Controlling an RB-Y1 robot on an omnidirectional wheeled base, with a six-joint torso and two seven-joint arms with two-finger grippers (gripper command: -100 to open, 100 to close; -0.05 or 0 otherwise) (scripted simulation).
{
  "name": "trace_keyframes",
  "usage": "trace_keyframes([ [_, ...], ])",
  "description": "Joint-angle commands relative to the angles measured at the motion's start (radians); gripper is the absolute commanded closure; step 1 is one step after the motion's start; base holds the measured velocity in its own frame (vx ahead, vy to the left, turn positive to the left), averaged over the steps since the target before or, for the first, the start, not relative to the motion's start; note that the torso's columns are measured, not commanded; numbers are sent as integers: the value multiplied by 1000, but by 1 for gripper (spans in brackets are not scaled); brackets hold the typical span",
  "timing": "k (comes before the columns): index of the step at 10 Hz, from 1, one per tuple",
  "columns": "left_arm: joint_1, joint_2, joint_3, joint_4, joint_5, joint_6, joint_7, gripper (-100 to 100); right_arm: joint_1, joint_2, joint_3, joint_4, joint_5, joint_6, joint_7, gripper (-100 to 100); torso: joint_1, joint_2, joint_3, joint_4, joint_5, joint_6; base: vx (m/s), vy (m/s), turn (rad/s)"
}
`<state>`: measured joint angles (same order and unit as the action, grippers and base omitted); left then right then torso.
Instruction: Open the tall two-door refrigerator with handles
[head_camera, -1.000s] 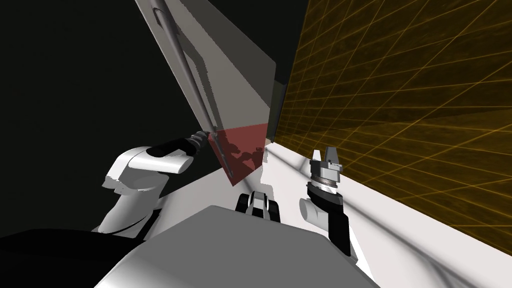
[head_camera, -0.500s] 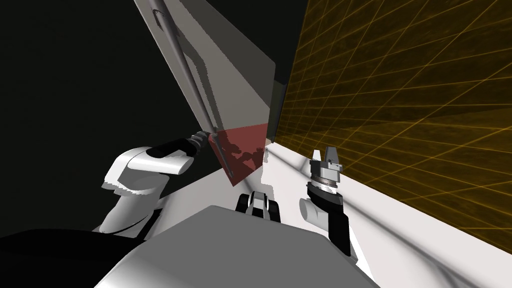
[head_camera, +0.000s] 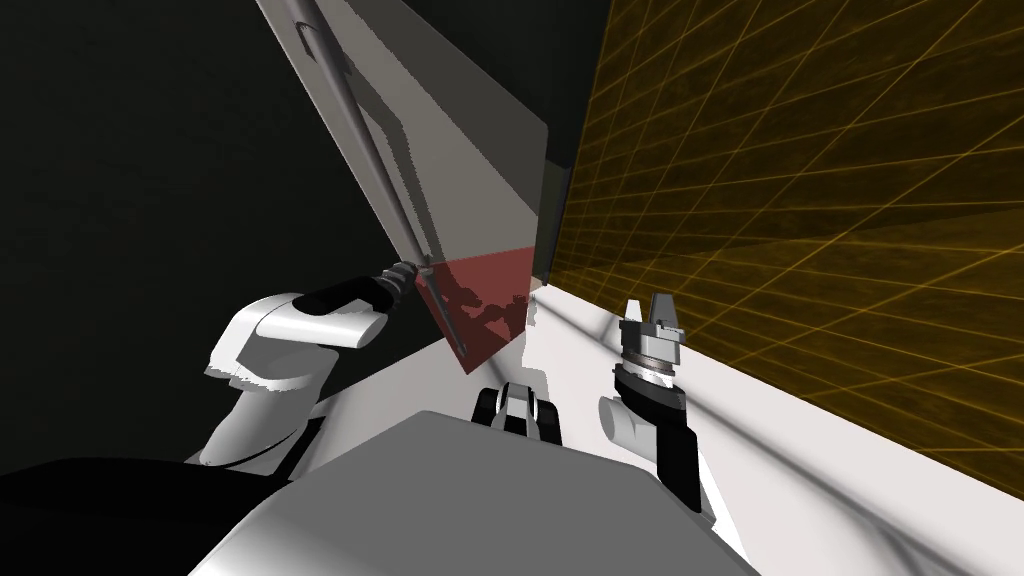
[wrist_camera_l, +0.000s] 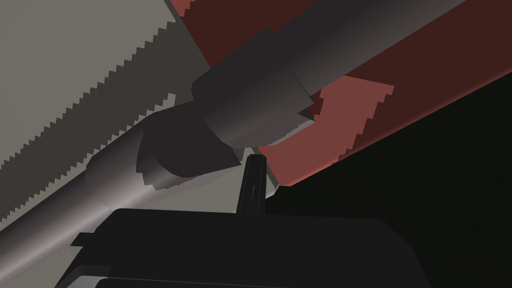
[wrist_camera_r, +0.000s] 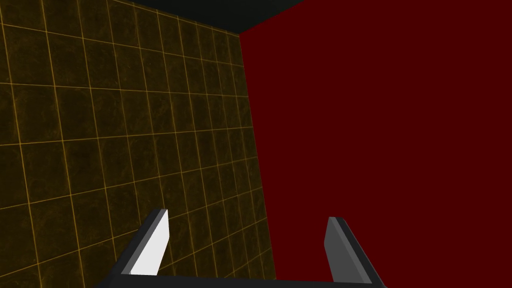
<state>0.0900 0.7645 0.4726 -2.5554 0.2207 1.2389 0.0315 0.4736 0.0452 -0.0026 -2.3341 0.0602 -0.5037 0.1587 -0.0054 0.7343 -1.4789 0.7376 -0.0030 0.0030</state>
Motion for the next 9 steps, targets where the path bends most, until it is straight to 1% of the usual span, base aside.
trace_keyframes([
  [1, 2, 5, 5, -14, 2, 6, 0, 100, 0, 0, 0, 0, 0, 0, 0, 0, 0, 2, 2, 0, 0, 1, -8, -23, 18],
  [2, 0, 11, 8, 12, 6, 11, -1, -100, 0, 0, 0, 0, 0, 0, 0, 0, 3, 2, 2, 0, 2, 0, -6, -2, -13],
  [4, -6, 23, 11, 45, 14, 15, -3, -100, 0, 0, 0, 0, 0, 0, 0, 0, 9, 0, 1, -2, 5, -2, -9, 6, -30],
  [5, -14, 41, 15, 67, 25, 22, -6, -100, 0, 0, 0, 0, 0, 0, 0, 0, 9, 0, 1, -2, 5, -2, -37, 1, -26],
  [6, -23, 61, 21, 79, 38, 30, -9, -100, 0, 0, 0, 0, 0, 0, 0, 0, 7, -2, -3, 1, 0, 1, -50, 9, -81],
  [7, -28, 72, 23, 83, 45, 34, -11, -100, 0, 0, 0, 0, 0, 0, 0, 0, 5, -4, -6, 4, -4, 2, -41, 16, -78],
  [8, -39, 96, 30, 86, 59, 44, -14, -100, 0, 0, 0, 0, 0, 0, 0, 0, 5, -6, -7, 5, -6, 1, -28, 20, -98],
  [9, -44, 108, 34, 86, 67, 50, -16, -100, 0, 0, 0, 0, 0, 0, 0, 0, 5, -7, -8, 5, -6, 2, -15, 22, -89],
])
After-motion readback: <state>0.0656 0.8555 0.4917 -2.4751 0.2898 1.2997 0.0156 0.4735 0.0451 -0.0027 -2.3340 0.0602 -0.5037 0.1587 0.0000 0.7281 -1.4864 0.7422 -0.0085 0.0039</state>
